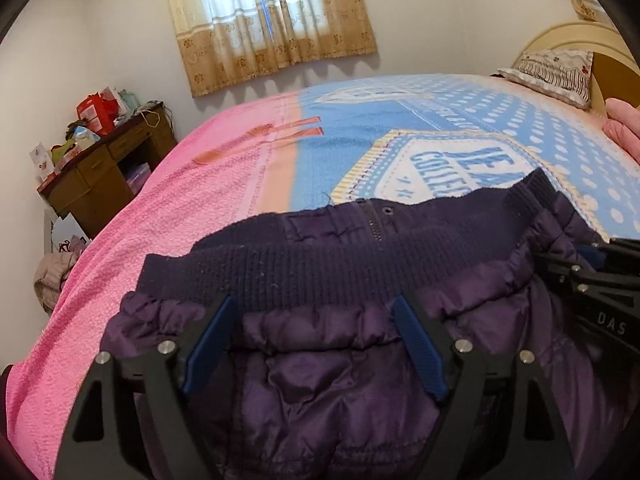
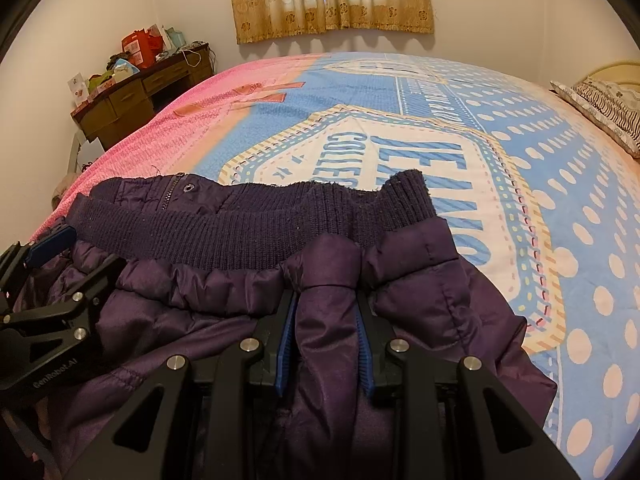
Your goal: Fold large clothes
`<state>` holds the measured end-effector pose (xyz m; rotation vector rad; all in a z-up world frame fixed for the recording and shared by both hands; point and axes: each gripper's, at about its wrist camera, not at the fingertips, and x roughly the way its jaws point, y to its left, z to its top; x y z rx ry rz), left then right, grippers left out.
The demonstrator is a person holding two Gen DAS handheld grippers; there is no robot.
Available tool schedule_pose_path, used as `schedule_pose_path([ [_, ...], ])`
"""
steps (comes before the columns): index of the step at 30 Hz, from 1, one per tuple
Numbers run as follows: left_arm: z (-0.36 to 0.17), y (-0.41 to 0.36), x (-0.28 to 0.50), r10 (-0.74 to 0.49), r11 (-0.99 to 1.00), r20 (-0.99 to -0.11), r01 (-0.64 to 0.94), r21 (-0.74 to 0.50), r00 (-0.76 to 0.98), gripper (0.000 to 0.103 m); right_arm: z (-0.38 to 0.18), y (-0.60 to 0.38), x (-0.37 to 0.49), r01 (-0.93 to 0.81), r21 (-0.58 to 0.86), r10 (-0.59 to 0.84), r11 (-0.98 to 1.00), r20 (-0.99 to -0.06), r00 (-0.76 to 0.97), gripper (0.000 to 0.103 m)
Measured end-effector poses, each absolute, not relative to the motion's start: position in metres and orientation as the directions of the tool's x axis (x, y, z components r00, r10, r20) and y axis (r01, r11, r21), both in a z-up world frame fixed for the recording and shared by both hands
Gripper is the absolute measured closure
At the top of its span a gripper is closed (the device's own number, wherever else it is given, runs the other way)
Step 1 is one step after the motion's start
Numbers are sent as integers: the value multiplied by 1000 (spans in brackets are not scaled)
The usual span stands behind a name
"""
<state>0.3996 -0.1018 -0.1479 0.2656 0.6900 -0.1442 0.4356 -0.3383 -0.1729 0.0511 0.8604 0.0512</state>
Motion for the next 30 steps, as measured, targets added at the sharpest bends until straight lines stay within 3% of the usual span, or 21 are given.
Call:
schedule_pose_path([
  [30, -157, -109, 408, -1, 956, -661, 194, 219, 750, 10, -174, -311, 437, -23, -114, -72, 993, -758, 648, 75],
])
